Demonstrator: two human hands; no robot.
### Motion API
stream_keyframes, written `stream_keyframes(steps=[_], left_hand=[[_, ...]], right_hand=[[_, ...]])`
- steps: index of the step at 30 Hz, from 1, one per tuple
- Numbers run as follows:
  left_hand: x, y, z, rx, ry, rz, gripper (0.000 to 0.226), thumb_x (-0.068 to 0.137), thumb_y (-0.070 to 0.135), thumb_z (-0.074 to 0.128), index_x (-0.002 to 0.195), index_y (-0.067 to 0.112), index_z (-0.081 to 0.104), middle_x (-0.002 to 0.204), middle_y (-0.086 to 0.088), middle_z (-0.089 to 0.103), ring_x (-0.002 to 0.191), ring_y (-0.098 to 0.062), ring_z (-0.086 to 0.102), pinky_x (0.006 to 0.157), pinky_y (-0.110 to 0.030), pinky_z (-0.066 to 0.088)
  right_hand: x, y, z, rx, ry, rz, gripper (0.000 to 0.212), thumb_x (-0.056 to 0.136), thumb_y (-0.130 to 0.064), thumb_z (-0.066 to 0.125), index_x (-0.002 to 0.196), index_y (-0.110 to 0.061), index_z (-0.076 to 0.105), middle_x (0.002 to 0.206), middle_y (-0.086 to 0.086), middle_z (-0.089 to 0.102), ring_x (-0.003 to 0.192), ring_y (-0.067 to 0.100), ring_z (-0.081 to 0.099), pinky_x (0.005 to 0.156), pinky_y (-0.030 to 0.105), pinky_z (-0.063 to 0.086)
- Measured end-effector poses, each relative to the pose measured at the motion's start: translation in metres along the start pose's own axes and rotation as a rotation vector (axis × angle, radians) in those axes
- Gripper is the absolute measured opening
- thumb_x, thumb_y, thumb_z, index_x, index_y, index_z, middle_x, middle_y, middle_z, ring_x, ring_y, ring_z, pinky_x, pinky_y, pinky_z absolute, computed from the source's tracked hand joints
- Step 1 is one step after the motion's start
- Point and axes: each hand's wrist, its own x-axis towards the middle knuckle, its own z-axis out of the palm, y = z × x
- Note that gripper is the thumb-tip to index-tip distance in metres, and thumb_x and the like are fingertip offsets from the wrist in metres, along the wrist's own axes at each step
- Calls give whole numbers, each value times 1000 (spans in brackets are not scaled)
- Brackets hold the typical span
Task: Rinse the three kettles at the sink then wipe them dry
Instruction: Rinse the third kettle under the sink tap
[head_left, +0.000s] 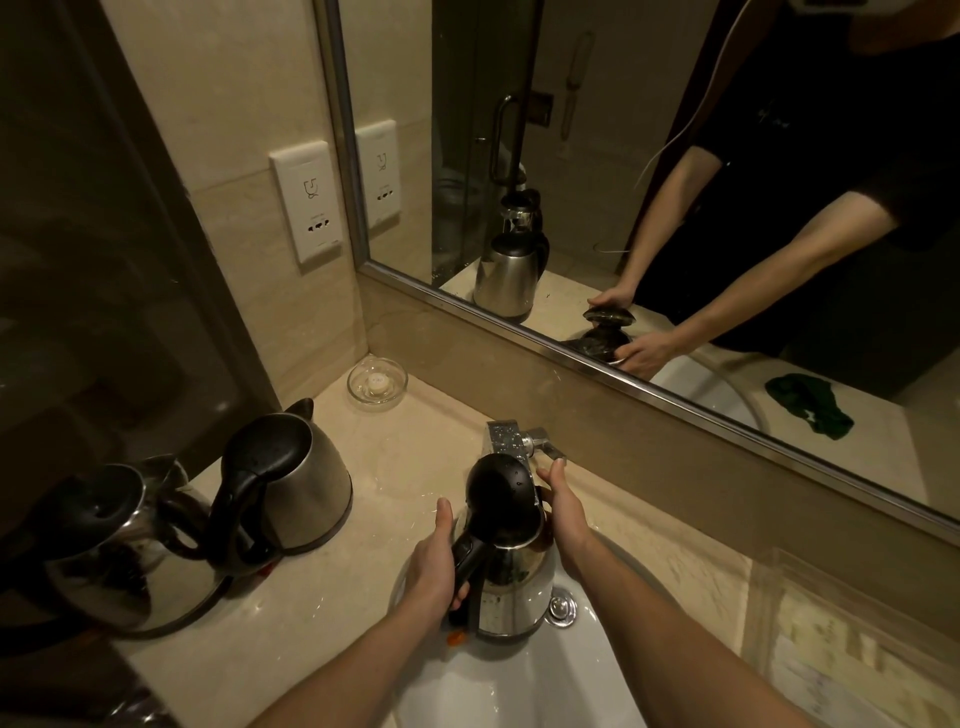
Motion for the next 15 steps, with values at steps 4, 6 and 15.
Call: stream_keyframes(steps=[4,6,15], left_hand=[[-2,2,0,-5,3,-3,75,94,74,28,83,9,64,53,-7,56,39,-18,51,37,-22,37],[-2,1,0,-3,4,5,76,94,74,27,83,9,64,52,-7,55,39,-18,51,37,-22,37],[-1,-1,0,8,-3,19,81,93,76,26,86,6,66,52,-6,56,39,-17,52,38,-23,37]], right_hand=[[-2,-1,1,6,-6,-6,59,101,-55,17,144,-23,41,145,15,44,133,35,40,88,38,33],[-2,-1,1,4,-9,-6,59,100,-56,17,144,-23,41,145,15,44,133,35,40,89,39,33],[-1,0,1,34,-19,-6,59,100,-56,19,143,-23,43,142,16,46,129,34,43,93,39,35]])
